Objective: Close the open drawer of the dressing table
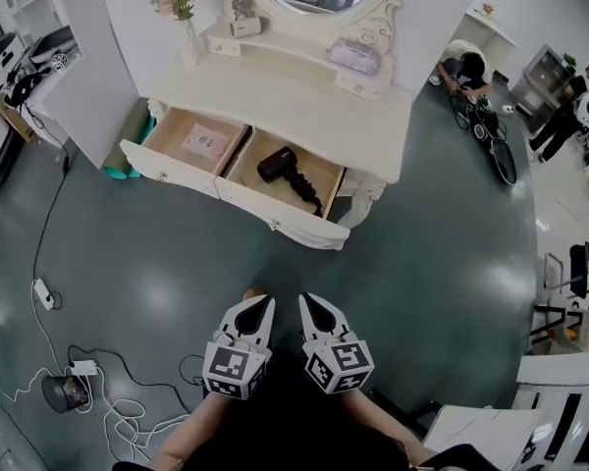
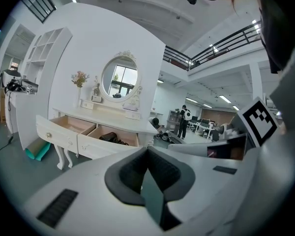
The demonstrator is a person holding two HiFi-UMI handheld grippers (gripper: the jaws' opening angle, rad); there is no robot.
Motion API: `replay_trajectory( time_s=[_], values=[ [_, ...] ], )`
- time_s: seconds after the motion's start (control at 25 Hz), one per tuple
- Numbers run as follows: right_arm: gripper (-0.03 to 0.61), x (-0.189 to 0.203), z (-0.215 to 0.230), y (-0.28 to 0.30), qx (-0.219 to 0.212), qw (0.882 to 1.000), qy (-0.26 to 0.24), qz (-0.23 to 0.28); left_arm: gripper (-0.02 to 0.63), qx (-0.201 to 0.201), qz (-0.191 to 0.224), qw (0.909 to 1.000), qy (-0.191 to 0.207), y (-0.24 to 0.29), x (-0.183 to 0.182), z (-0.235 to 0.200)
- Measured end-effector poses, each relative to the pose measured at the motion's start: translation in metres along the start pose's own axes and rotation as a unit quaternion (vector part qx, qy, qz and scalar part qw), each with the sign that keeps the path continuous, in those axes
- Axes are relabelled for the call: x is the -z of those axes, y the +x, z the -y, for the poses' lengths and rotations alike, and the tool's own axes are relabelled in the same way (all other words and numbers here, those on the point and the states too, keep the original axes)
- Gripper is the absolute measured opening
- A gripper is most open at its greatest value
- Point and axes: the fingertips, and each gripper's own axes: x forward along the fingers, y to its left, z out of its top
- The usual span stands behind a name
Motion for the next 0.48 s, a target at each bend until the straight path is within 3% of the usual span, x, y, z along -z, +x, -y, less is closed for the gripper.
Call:
replay_trajectory(
  time_s=[0.48],
  values=[
    [0.014,-0.050,0.024,0.085,0.011,1.000,-0.004,0.015,0.012,0.005,-0.007,0.9999,-0.013,0.064,-0.051,-0.072]
  ],
)
